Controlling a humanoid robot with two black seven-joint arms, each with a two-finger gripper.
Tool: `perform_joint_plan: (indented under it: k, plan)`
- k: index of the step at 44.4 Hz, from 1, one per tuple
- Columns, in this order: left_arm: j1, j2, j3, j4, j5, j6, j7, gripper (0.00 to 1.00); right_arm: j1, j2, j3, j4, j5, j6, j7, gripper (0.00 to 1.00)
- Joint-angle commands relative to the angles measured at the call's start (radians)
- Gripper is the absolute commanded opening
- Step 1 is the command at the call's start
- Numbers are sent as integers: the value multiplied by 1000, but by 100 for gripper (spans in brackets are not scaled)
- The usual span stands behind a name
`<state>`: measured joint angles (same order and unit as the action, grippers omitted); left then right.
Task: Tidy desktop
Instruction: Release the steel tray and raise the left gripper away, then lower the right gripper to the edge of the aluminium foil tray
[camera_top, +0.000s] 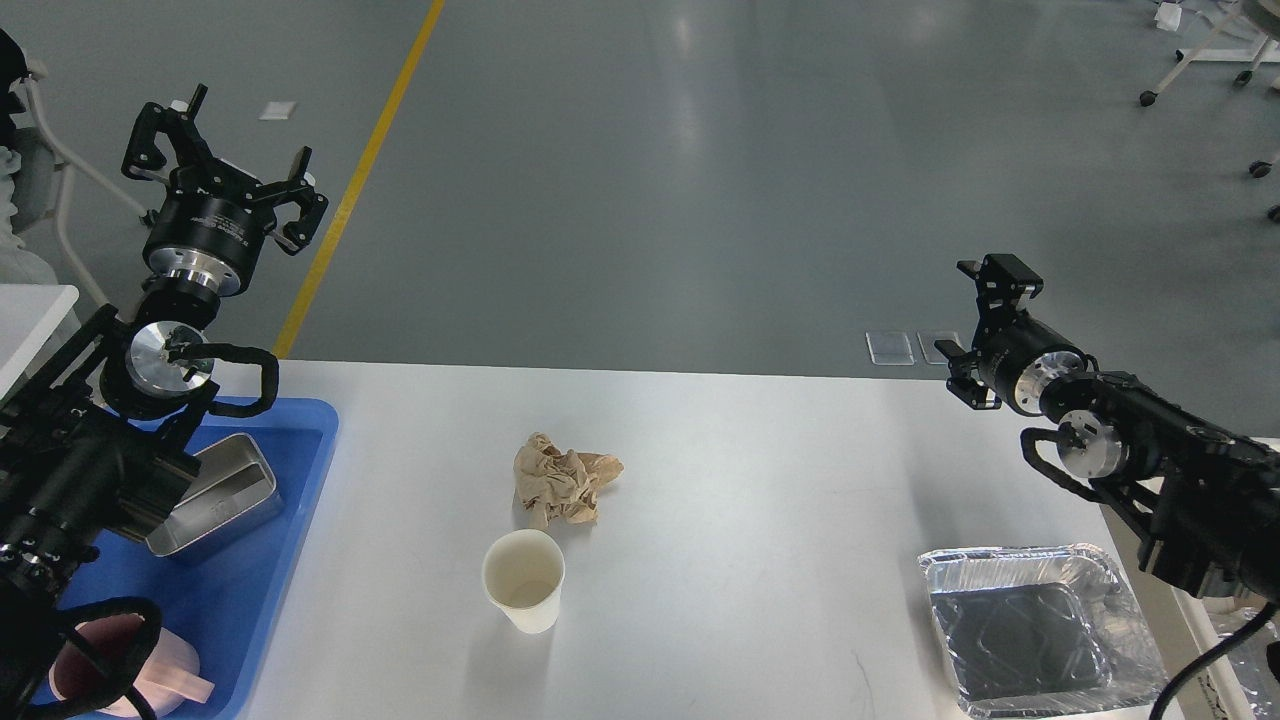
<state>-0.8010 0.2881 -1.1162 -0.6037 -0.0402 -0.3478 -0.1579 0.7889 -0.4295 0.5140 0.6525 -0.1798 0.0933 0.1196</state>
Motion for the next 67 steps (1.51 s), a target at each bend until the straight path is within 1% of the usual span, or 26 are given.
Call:
perform_joint_plan:
  k: [1, 4, 8, 10, 11, 12, 17, 18, 19, 21, 23, 30, 31, 32, 33, 39, 44, 47, 53, 56, 57, 58, 61, 67]
  plan:
    - [14, -29, -43, 22, -107, -59, 125, 98, 1, -31, -58, 10, -72, 59, 9, 100]
    - [25, -33, -65, 25, -132, -82, 162, 98, 6, -44, -101, 29, -164, 75, 17, 100]
    - [39, -35, -82, 25, -136, -95, 184, 98, 3, -116, -150, 91, -297, 98, 34, 100]
    - [48, -35, -89, 25, -136, -100, 184, 98, -5, -159, -175, 128, -361, 106, 52, 100]
    - [48, -35, -89, 25, -136, -100, 184, 98, -5, -160, -175, 128, -362, 106, 52, 100]
    - [60, -37, -96, 24, -136, -102, 179, 98, -8, -235, -222, 195, -450, 118, 81, 100]
    - [74, -37, -96, 24, -136, -100, 163, 98, -8, -379, -273, 311, -552, 125, 123, 99]
    - [74, -37, -96, 24, -136, -100, 162, 98, -8, -379, -273, 311, -552, 125, 123, 99]
    - [83, -37, -93, 24, -135, -100, 147, 98, -10, -464, -293, 381, -608, 126, 144, 99]
    - [92, -37, -89, 24, -135, -100, 133, 98, -11, -553, -302, 456, -667, 128, 159, 99]
    - [97, -35, -89, 24, -133, -100, 130, 98, -11, -621, -307, 516, -711, 128, 169, 99]
    - [108, -37, -93, 24, -132, -91, 126, 98, -16, -840, -322, 706, -856, 140, 181, 99]
    - [108, -37, -93, 24, -132, -91, 126, 98, -16, -841, -322, 707, -856, 140, 181, 99]
    - [109, -37, -93, 24, -132, -91, 126, 98, -16, -929, -322, 781, -901, 152, 184, 99]
    - [109, -37, -93, 24, -132, -89, 126, 98, -14, -958, -324, 806, -915, 157, 184, 99]
    - [109, -38, -93, 22, -132, -83, 124, 98, -2, -1115, -312, 914, -977, 180, 186, 100]
    - [108, -37, -93, 21, -132, -80, 124, 98, 36, -1242, -295, 987, -988, 235, 189, 100]
    - [108, -37, -93, 21, -132, -79, 124, 98, 79, -1295, -276, 1009, -988, 293, 187, 100]
    - [108, -37, -93, 21, -132, -79, 124, 98, 171, -1370, -217, 1026, -988, 442, 187, 100]
    - [108, -38, -93, 21, -132, -77, 124, 98, 214, -1397, -193, 1027, -988, 499, 189, 100]
    - [108, -38, -93, 21, -132, -77, 124, 98, 214, -1397, -193, 1027, -988, 499, 189, 100]
    - [106, -38, -93, 21, -132, -77, 124, 98, 246, -1423, -172, 1032, -988, 538, 189, 100]
    - [106, -38, -93, 21, -132, -77, 124, 98, 275, -1437, -151, 1035, -988, 574, 189, 100]
    - [109, -38, -93, 21, -130, -74, 124, 98, 265, -1430, -152, 1032, -998, 577, 187, 100]
